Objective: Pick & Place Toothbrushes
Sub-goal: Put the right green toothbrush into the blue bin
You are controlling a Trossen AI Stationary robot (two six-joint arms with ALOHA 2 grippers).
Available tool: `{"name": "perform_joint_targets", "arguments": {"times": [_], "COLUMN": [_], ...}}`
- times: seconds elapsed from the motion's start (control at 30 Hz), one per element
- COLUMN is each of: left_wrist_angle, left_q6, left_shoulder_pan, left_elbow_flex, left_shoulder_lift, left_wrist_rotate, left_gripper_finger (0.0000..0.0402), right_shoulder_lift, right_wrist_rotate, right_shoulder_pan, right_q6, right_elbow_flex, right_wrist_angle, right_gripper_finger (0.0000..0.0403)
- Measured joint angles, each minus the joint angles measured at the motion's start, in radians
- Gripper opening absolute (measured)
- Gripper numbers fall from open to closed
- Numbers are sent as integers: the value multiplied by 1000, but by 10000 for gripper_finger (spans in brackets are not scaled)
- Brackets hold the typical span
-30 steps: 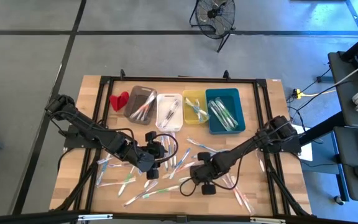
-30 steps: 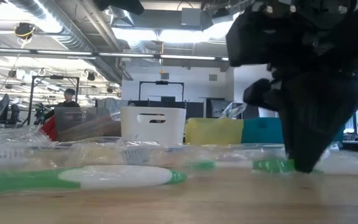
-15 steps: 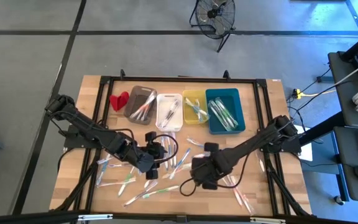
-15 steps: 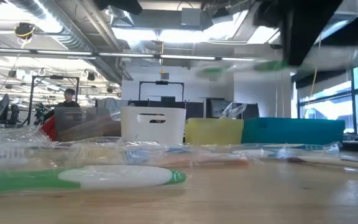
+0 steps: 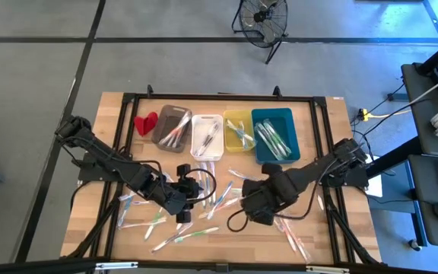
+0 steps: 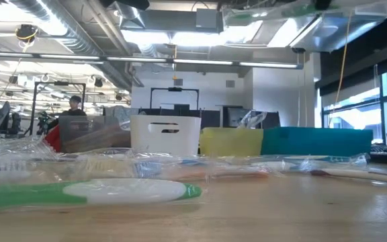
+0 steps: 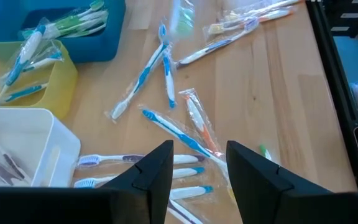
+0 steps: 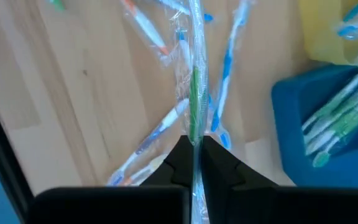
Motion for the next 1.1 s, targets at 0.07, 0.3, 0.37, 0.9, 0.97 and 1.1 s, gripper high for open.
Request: {"name": "perform_joint_targets", "arguments": {"times": [0.07,0.3,0.37,0.9,0.97,1.1], "left_wrist_angle": [3,3,2,0,1,3], "left_q6": [0,-1,-4,-16,-16,-16], "left_shoulder_pan": [-1,-1,-1,-1,-1,-1], "left_elbow_flex": [0,0,0,0,0,0], "left_shoulder_lift": [0,0,0,0,0,0], "left_wrist_rotate": [-1,-3,-2,-19,-24,-25], "left_gripper_finger": [143,143,143,143,143,143], "right_shoulder_lift": [-20,-145,-194,-584,-596,-598], "right_wrist_rotate": [20,105,124,156,149,109], "right_shoulder_pan": [-8,-62,-89,-394,-447,-562], "right_q6": [16,73,105,265,252,160], "right_elbow_flex": [-1,-52,-81,-574,-624,-715], "right_wrist_angle": [-7,-5,-1,12,35,126], "right_gripper_finger": [12,12,12,12,12,12]}}
